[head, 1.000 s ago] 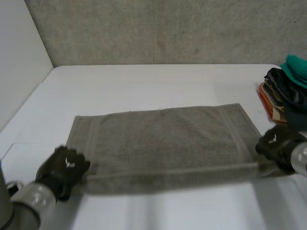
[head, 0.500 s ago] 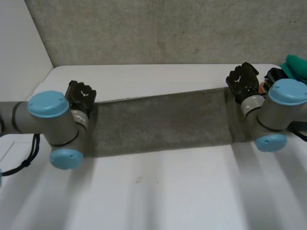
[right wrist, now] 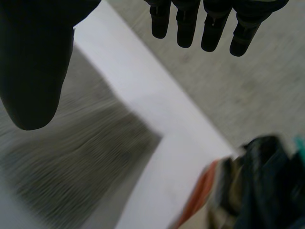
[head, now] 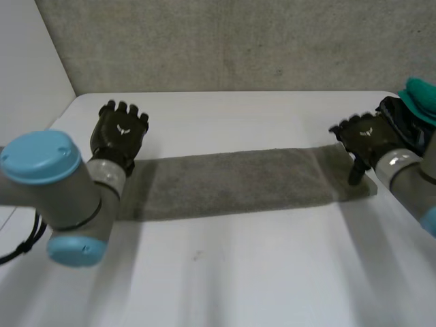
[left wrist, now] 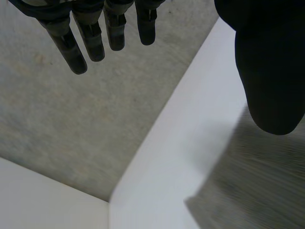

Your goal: Fold the laundry.

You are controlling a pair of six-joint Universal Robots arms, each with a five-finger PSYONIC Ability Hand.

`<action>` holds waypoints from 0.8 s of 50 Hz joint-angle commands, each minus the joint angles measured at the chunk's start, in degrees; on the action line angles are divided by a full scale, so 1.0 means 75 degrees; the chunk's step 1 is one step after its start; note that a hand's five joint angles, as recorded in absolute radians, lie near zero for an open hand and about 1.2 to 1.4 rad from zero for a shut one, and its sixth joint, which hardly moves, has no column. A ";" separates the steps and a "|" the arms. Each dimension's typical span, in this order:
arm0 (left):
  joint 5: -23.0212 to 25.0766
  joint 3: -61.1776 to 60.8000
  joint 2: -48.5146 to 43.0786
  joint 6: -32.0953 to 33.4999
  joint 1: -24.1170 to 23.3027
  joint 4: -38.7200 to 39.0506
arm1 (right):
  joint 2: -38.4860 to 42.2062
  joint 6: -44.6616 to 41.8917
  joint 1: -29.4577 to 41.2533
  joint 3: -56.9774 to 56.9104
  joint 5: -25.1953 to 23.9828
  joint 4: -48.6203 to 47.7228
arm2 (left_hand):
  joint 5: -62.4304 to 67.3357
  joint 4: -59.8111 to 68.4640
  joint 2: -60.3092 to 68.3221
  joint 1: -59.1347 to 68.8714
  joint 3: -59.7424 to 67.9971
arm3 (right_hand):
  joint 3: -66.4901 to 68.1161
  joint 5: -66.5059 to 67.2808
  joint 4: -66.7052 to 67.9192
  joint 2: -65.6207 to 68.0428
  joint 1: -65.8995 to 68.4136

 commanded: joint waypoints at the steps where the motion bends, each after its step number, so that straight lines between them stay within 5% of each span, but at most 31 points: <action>1: 0.0041 -0.1248 0.0619 -0.1062 -0.0022 0.0377 | 0.0016 -0.0095 -0.0572 0.0394 -0.0690 0.0639 | -0.0382 -0.0213 -0.0245 -0.0118 -0.0282 | 0.1159 0.1086 0.1164 0.1140 0.1028; 13: 0.0041 -0.1495 0.0513 -0.1168 -0.0069 0.0788 | 0.1129 -0.0352 -0.0689 0.0043 -0.0620 -0.0017 | -0.0382 -0.0213 -0.0245 -0.0118 -0.0282 | 0.3106 0.3034 0.3112 0.3087 0.2976; 15: 0.0041 -0.1495 0.0513 -0.1157 -0.0069 0.0788 | 0.1293 -0.0598 -0.0747 -0.0039 -0.0515 -0.0134 | -0.0382 -0.0213 -0.0245 -0.0118 -0.0282 | 0.8582 0.8509 0.8588 0.8563 0.8452; 16: 0.0041 -0.1495 0.0513 -0.1157 -0.0058 0.0788 | 0.1293 -0.0634 -0.0794 -0.0062 -0.0433 -0.0146 | -0.0382 -0.0213 -0.0245 -0.0118 -0.0282 | 0.8976 0.8903 0.8981 0.8957 0.8845; 22: 0.0029 -0.1530 0.0619 -0.1180 -0.0069 0.0788 | 0.0919 -0.1231 -0.1345 0.0183 0.0738 -0.0006 | -0.0382 -0.0213 -0.0245 -0.0118 -0.0282 | 0.8980 0.8907 0.8985 0.8961 0.8849; 32: 0.0029 -0.1683 0.0830 -0.1203 -0.0034 0.0788 | -0.0498 -0.2741 -0.2422 0.1261 0.1056 0.0053 | -0.0382 -0.0213 -0.0245 -0.0118 -0.0282 | 0.8980 0.8907 0.8985 0.8961 0.8849; 40: 0.0041 -0.1730 0.0982 -0.1215 -0.0022 0.0777 | -0.0710 -0.3553 -0.2331 0.1308 0.1781 0.0006 | -0.0382 -0.0213 -0.0245 -0.0118 -0.0282 | 0.8980 0.8907 0.8985 0.8961 0.8849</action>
